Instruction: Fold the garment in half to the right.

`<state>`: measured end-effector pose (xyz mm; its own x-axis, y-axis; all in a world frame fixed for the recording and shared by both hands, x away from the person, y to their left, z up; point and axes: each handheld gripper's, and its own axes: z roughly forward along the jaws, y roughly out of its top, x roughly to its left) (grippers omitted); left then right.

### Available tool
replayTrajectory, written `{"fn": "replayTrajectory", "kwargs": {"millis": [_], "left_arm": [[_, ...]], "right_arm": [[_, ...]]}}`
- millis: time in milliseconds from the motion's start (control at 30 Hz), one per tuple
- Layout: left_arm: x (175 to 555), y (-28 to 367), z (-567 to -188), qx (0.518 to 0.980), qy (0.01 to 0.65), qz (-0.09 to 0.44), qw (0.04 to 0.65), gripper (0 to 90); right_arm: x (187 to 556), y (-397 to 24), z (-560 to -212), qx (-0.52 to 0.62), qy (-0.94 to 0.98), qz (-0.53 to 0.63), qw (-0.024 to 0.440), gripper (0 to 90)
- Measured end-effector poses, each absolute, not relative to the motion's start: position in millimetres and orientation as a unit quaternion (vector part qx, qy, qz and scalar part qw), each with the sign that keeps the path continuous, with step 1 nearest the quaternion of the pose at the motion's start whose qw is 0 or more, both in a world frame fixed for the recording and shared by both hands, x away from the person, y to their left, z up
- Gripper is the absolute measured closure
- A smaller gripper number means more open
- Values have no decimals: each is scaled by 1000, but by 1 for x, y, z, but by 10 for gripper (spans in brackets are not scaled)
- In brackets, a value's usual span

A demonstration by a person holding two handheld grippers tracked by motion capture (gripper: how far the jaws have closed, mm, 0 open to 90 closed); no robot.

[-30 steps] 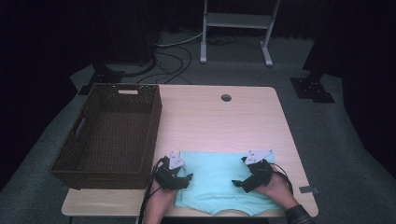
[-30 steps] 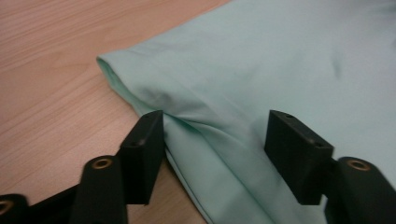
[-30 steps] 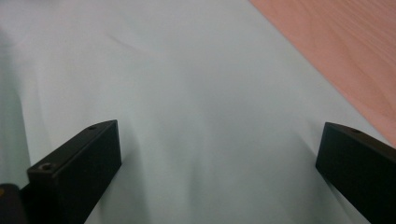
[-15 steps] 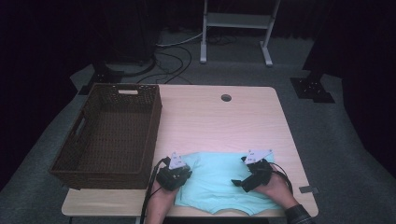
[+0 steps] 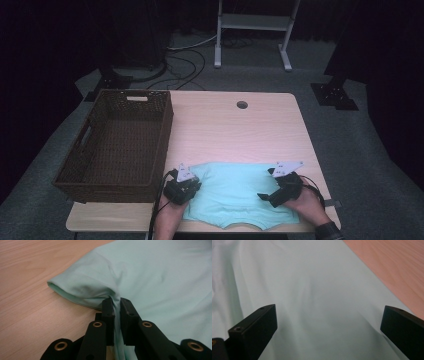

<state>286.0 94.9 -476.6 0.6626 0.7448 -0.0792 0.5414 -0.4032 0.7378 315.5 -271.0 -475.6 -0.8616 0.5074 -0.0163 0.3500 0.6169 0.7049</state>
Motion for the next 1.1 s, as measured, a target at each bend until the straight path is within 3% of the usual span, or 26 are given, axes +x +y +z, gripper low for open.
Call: {"fn": "replayTrajectory", "kwargs": {"millis": [267, 800, 1100], "left_arm": [[282, 103, -477, 820, 402, 138, 384, 832], [282, 102, -476, 814, 413, 139, 384, 837], [283, 103, -460, 793, 398, 115, 447, 842]], "right_arm": [[304, -304, -476, 259, 887, 369, 101, 3], [305, -309, -484, 245, 896, 359, 94, 2], [307, -312, -487, 237, 893, 371, 95, 0]]}}
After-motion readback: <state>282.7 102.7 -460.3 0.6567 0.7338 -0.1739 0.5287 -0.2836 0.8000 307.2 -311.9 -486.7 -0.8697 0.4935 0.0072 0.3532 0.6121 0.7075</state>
